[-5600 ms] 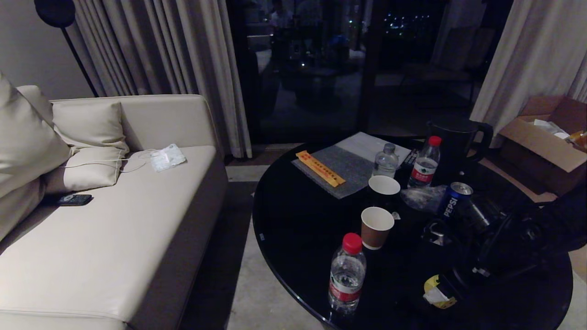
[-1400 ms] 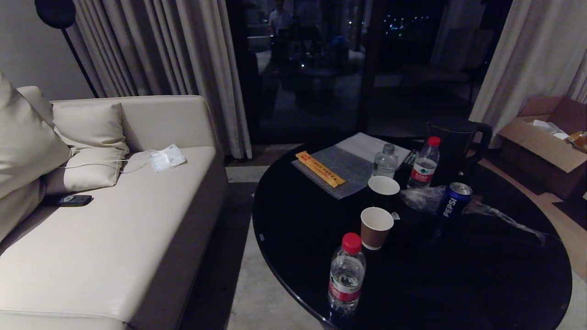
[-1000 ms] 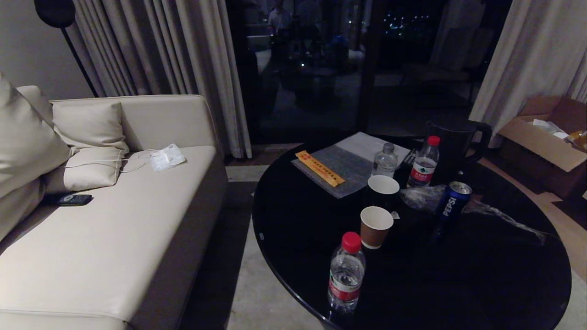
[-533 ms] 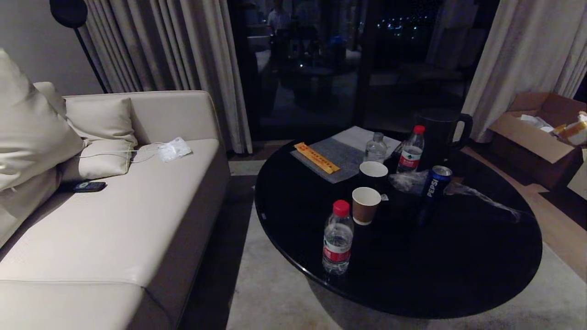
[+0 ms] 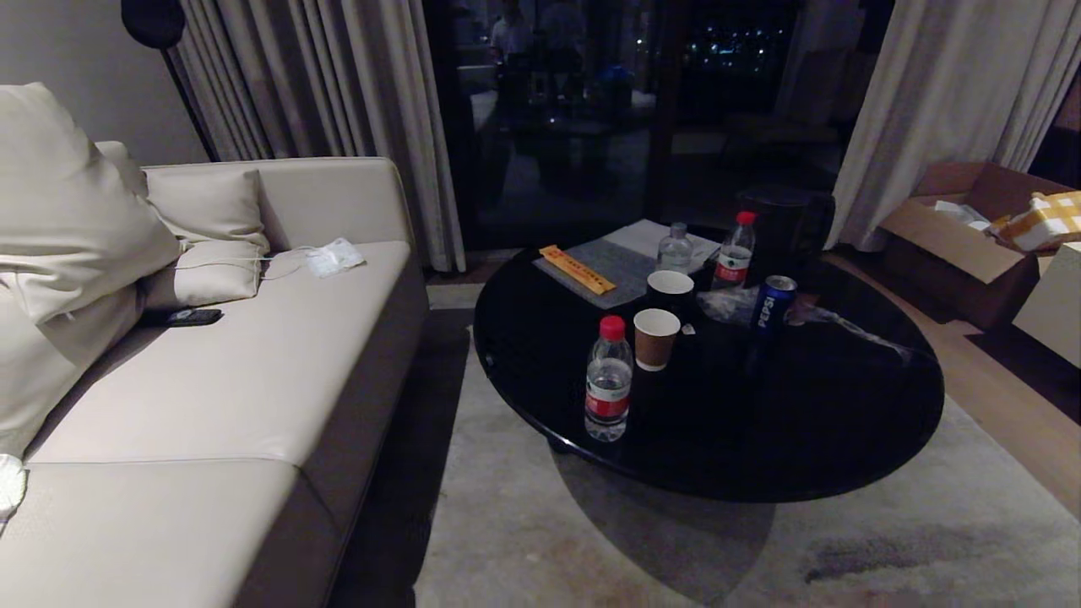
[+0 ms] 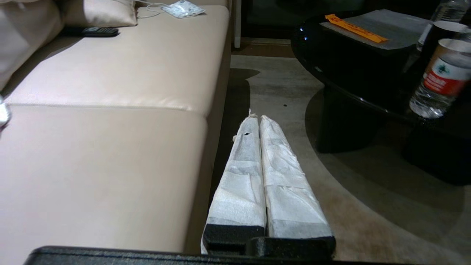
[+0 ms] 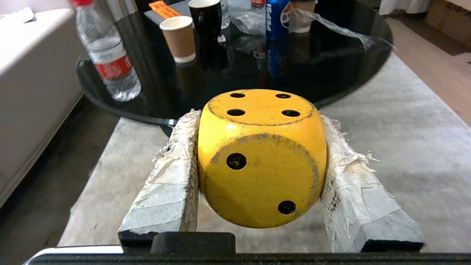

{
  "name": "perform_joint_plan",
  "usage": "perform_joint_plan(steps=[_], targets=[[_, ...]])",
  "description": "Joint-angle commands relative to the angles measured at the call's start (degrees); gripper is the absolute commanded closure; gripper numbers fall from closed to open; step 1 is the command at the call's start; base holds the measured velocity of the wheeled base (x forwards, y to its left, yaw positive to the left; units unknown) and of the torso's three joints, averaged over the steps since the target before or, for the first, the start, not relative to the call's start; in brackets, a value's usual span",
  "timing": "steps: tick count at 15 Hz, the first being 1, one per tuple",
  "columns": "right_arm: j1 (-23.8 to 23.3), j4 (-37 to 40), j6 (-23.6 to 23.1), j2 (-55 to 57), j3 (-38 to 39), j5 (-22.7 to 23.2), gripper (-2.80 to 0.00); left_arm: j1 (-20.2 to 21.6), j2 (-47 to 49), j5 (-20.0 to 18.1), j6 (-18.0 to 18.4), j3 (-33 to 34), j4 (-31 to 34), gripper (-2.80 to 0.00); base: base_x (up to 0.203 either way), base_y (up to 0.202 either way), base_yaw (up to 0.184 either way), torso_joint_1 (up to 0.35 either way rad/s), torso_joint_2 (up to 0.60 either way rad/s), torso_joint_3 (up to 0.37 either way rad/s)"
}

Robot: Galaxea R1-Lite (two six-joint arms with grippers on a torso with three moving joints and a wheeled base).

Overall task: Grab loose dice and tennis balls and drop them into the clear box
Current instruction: Put the toys in the box

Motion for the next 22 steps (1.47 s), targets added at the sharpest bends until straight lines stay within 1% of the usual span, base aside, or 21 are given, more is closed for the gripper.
perform_joint_plan(steps=[1,19,22], targets=[[0.01,0.0,0.04,0.07,0.0,-0.04,0.0,0.0,0.09,0.01,-0.13,0.09,0.04,0.0,-0.18,0.0,0.001,0.002,0.0,0.002],[0.01,0.0,0.12,0.07,0.0,0.04,0.0,0.0,0.09,0.01,-0.13,0.09,0.0,0.0,-0.182,0.0,-0.001,0.002,0.0,0.003],[0.01,0.07,0.12,0.07,0.0,0.04,0.0,0.0,0.09,0.01,-0.13,0.09,0.09,0.0,-0.038,0.0,-0.002,0.001,0.0,0.001]])
